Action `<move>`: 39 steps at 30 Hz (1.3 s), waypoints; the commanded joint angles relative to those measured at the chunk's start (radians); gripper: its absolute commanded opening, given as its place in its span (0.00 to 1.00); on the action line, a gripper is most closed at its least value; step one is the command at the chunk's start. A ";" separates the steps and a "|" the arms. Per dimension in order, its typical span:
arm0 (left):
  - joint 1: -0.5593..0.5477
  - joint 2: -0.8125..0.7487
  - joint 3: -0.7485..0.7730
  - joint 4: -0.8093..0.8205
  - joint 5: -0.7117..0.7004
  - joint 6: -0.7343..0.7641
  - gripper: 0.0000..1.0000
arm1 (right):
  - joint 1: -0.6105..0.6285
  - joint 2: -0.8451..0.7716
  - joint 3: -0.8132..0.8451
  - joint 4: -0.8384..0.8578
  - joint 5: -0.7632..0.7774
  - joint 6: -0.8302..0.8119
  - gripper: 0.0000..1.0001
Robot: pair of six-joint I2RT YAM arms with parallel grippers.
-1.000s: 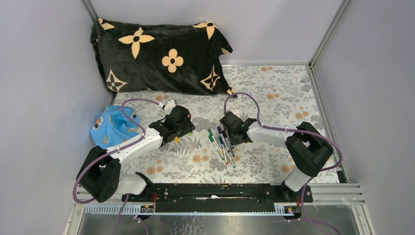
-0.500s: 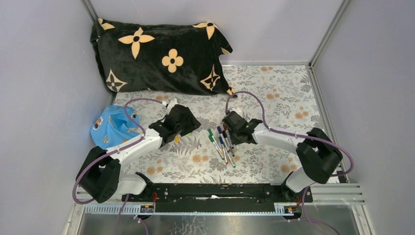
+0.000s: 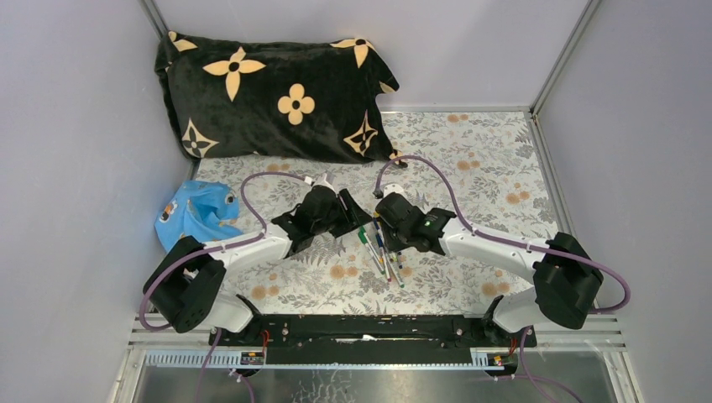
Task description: Open the pen caps
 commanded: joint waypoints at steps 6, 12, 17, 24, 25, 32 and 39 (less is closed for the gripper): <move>-0.052 0.054 0.009 0.139 0.019 -0.058 0.62 | 0.043 -0.019 0.049 0.018 -0.028 0.029 0.00; -0.065 0.080 0.013 0.142 -0.013 -0.090 0.61 | 0.064 -0.026 0.057 0.025 -0.034 0.043 0.00; -0.075 0.094 0.033 0.105 -0.068 -0.138 0.54 | 0.078 -0.028 0.057 0.028 -0.033 0.051 0.00; -0.083 0.090 0.045 0.067 -0.138 -0.194 0.18 | 0.091 -0.030 0.044 0.039 -0.036 0.061 0.00; -0.083 0.089 0.046 0.066 -0.140 -0.198 0.06 | 0.092 -0.027 0.046 0.039 -0.035 0.062 0.00; -0.095 0.048 0.084 -0.024 -0.242 -0.201 0.00 | 0.108 -0.025 0.015 0.046 -0.048 0.074 0.00; -0.030 0.044 0.159 -0.109 -0.276 -0.168 0.00 | 0.180 -0.055 -0.111 0.084 -0.059 0.137 0.00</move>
